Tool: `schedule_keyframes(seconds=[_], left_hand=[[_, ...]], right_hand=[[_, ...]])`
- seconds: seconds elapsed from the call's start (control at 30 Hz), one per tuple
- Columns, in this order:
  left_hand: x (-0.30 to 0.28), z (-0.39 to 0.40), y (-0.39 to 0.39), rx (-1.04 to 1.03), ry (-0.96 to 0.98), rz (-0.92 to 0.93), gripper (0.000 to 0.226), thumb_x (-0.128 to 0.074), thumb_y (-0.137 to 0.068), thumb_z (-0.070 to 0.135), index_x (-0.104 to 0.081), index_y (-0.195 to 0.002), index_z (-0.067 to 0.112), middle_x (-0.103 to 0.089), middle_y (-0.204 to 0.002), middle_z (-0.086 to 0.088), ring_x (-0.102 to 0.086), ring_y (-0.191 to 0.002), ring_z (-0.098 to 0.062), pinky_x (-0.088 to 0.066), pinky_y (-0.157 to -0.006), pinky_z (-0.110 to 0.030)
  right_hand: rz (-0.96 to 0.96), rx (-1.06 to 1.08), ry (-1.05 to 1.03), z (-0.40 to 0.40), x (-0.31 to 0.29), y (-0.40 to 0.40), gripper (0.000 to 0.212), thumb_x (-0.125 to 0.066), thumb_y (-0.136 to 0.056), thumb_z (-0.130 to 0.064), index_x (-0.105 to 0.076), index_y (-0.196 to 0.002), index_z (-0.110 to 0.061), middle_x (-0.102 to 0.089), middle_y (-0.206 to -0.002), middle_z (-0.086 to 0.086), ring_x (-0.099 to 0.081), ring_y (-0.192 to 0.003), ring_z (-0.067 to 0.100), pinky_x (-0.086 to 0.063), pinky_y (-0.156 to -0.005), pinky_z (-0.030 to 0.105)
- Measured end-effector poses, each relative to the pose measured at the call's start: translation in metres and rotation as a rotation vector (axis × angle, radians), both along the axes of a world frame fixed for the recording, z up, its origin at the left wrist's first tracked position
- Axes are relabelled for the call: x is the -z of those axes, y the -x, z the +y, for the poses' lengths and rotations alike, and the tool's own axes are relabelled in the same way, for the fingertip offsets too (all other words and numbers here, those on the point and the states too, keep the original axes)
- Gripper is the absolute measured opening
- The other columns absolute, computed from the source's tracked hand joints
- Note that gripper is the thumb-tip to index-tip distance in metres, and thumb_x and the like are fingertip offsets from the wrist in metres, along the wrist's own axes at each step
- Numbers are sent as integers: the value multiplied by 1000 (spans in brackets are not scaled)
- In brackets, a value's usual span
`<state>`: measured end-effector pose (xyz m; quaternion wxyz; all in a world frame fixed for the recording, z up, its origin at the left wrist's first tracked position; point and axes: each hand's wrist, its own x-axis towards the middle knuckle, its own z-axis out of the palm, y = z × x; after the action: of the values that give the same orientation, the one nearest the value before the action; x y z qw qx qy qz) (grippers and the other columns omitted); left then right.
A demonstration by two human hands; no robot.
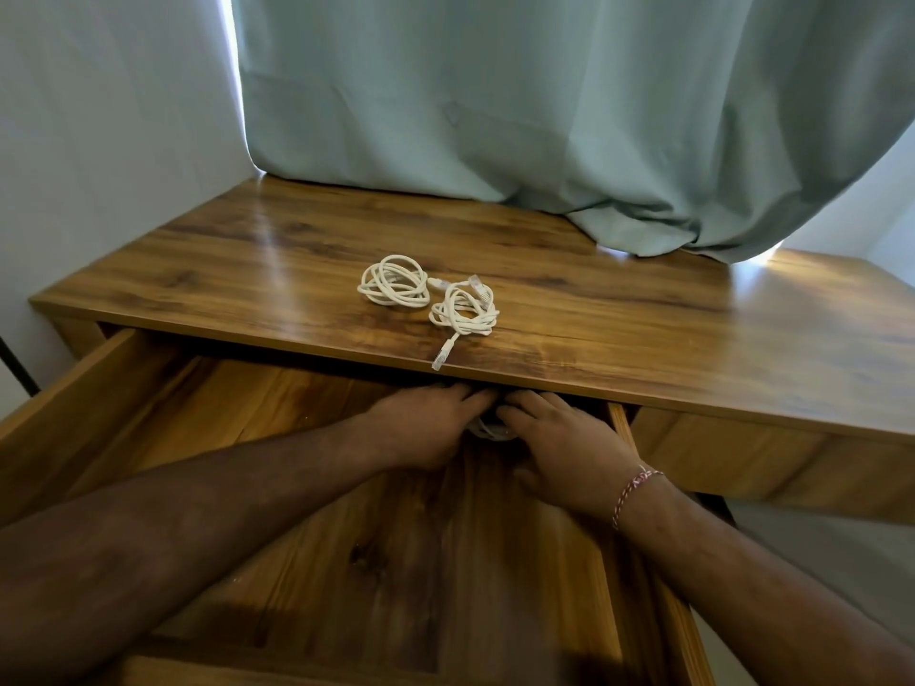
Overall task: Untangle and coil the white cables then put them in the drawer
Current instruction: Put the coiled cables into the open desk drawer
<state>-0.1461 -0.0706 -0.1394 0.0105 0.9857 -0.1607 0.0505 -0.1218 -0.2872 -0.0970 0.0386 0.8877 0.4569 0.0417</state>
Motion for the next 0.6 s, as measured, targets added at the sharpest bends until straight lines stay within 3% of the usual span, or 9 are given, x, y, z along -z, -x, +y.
schedule_keyframes(seconds=[0.1, 0.2, 0.3, 0.37, 0.43, 0.53, 0.6], left_hand=[[-11, 1, 13, 35, 43, 37, 77, -64, -92, 28, -23, -158, 29, -53, -145, -3, -58, -123, -25, -55, -96, -45], [-29, 2, 32, 106, 18, 69, 48, -56, -98, 30, -44, -144, 27, -62, -123, 0, -61, -108, -18, -55, -88, -40], [-47, 9, 51, 232, -105, 82, 27, -49, -100, 30, -61, -123, 24, -67, -107, 4, -64, -95, -16, -55, -79, -37], [-56, 16, 60, 289, -115, -72, 27, -47, -96, 32, -67, -112, 23, -68, -95, 6, -66, -86, -15, -54, -69, -34], [-64, 26, 60, 301, 18, -295, 26, -49, -91, 30, -71, -103, 22, -70, -88, 6, -67, -79, -13, -51, -62, -29], [-79, 40, 41, 181, 259, -538, 21, -56, -88, 21, -73, -101, 18, -69, -91, 4, -61, -83, -11, -49, -67, -26], [-85, 47, 21, 0, 339, -595, 23, -57, -90, 22, -71, -108, 19, -66, -103, 2, -58, -97, -13, -53, -76, -33]], right_hand=[[21, -2, -161, 0, -12, 1, 43, -63, -96, -40, -54, -137, -33, -55, -135, -12, -56, -120, 9, -54, -97, 28], [96, 21, -290, 1, -27, -2, 12, -66, -95, -33, -67, -107, -33, -65, -98, -16, -62, -88, 2, -57, -80, 26], [111, 58, -507, 6, -43, -13, 5, -71, -93, -27, -70, -95, -31, -67, -86, -17, -62, -80, -3, -55, -74, 19], [131, 100, -644, 12, -52, -21, 6, -73, -92, -25, -71, -95, -30, -68, -87, -17, -63, -82, -3, -51, -72, 10], [151, 137, -743, 22, -56, -33, 12, -74, -91, -24, -69, -100, -31, -68, -92, -16, -64, -85, -2, -52, -74, 10], [179, 178, -768, 41, -57, -57, 32, -75, -89, -22, -65, -118, -31, -64, -113, -14, -63, -99, 2, -58, -87, 26], [183, 181, -666, 52, -58, -70, 48, -76, -89, -22, -58, -134, -31, -57, -133, -9, -59, -112, 5, -57, -96, 35]])
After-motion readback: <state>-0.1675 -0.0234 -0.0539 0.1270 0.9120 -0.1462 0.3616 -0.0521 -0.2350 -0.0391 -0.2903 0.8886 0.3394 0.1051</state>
